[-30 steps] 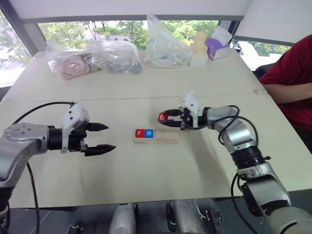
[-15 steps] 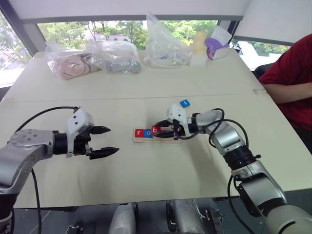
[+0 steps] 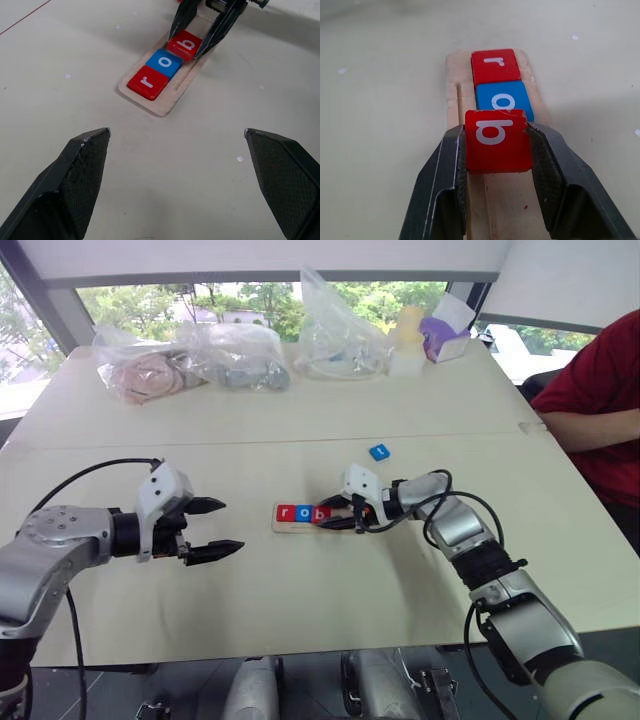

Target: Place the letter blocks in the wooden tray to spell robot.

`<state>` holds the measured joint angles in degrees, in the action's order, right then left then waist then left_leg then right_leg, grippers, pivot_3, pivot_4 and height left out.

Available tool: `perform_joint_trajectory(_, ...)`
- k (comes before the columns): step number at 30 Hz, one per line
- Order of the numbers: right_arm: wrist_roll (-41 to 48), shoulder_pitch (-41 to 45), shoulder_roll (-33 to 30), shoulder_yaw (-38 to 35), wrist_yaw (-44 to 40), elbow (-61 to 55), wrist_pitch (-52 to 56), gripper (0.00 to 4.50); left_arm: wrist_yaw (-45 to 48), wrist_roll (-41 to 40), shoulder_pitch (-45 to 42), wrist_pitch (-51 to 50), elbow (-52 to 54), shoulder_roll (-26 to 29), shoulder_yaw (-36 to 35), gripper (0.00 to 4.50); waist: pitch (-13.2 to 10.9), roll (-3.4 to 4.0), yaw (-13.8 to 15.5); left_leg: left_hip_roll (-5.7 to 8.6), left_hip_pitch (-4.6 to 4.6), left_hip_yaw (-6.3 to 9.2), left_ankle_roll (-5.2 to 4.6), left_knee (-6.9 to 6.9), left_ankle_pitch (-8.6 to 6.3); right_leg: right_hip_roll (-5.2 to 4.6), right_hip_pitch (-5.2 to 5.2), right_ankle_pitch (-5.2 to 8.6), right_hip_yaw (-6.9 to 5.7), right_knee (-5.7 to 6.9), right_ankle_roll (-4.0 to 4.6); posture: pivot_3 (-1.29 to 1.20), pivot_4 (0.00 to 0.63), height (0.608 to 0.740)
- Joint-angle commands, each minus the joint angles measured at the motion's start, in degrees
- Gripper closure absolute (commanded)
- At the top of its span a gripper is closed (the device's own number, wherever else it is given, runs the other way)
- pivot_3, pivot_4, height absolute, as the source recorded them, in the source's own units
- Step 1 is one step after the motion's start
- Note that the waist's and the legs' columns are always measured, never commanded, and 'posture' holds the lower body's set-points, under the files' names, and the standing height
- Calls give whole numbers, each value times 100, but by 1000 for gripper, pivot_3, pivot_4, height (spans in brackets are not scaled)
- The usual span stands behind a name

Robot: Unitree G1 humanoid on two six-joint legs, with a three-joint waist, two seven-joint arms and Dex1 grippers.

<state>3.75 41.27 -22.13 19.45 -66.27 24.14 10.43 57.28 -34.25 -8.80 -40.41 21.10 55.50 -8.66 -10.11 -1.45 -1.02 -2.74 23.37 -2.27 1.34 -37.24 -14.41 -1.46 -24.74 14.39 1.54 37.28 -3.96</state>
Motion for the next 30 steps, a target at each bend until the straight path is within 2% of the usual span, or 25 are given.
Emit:
perform_joint_trajectory(1, 27, 190, 26, -130, -13, 41, -107, 3335, -30, 20, 9, 78, 183, -20, -45, 0, 0, 0, -2, 0, 0, 0, 0, 0, 0, 0, 0, 0, 0, 0, 0, 0, 150, 738)
perform_joint_trajectory(6, -18, 249, 82, -132, 29, 164, -187, 3335, -39, 81, 6, 110, 159, -15, -9, 0, 0, 0, -7, 0, 0, 0, 0, 0, 0, 0, 0, 0, 0, 0, 0, 0, 150, 738)
perform_joint_trajectory(7, -23, 259, 96, -135, 47, 188, -208, 2204, -44, 95, 0, 114, 156, -20, 3, 0, 0, 0, -7, 0, 0, 0, 0, 0, 0, 0, 0, 0, 0, 1, 0, 0, 150, 738)
perform_joint_trajectory(8, -36, 272, 114, -151, 104, 215, -245, 1929, -46, 102, -1, 112, 162, -27, 12, 0, 0, 0, -6, 0, -1, 0, 0, 0, 0, 0, 0, 0, 0, 0, 0, 0, 150, 738)
perform_joint_trajectory(10, -27, 301, 139, -186, 169, 242, -260, 886, -49, 111, 0, 102, 179, -44, 21, 0, 0, 0, -4, 0, -1, 0, 0, 0, 0, 0, 0, -1, 0, 1, -1, 0, 150, 738)
perform_joint_trajectory(12, 17, 315, 142, -220, 188, 206, -219, 48, -52, 116, -1, 97, 188, -57, 28, 0, 0, 0, -3, 0, 0, 0, 0, 0, 0, 0, 0, -1, 0, 1, -2, 0, 150, 738)
perform_joint_trajectory(18, 47, 227, 35, -262, 186, 13, -178, 48, -70, 141, -23, 97, 193, -86, 41, 0, 0, 0, -3, 0, 0, 0, 0, 0, 0, 0, 0, -2, 0, 1, -3, 0, 150, 738)
perform_joint_trajectory(21, 257, 178, -110, -662, 451, -237, 196, 48, -132, 124, -57, 106, 203, -116, -31, 0, 0, 0, 1, 0, 0, 0, 0, 0, 0, 0, 0, -2, 0, 1, -4, 0, 150, 738)
perform_joint_trajectory(24, 507, 99, -208, -1309, 1088, -625, 910, 48, -337, -64, -148, 33, 277, -300, -222, 0, 0, 0, 27, 0, 1, 0, 0, -1, 0, -4, 0, -3, 0, 2, -4, 0, 150, 738)
perform_joint_trajectory(26, 614, -122, -253, -1828, 1807, -1173, 1598, 48, -472, -345, -252, -138, 436, -476, -319, 0, 2, -3, 38, 0, 2, 2, 1, -2, 0, -6, 2, -2, 0, 1, -4, 0, 150, 738)
perform_joint_trajectory(30, 651, -681, -119, -2305, 2864, -2371, 2791, 48, -587, -663, -368, -400, 725, -611, -266, 0, 3, -4, 27, 2, 1, 6, 1, 2, 0, -7, 3, -3, 0, 1, -6, 0, 150, 738)
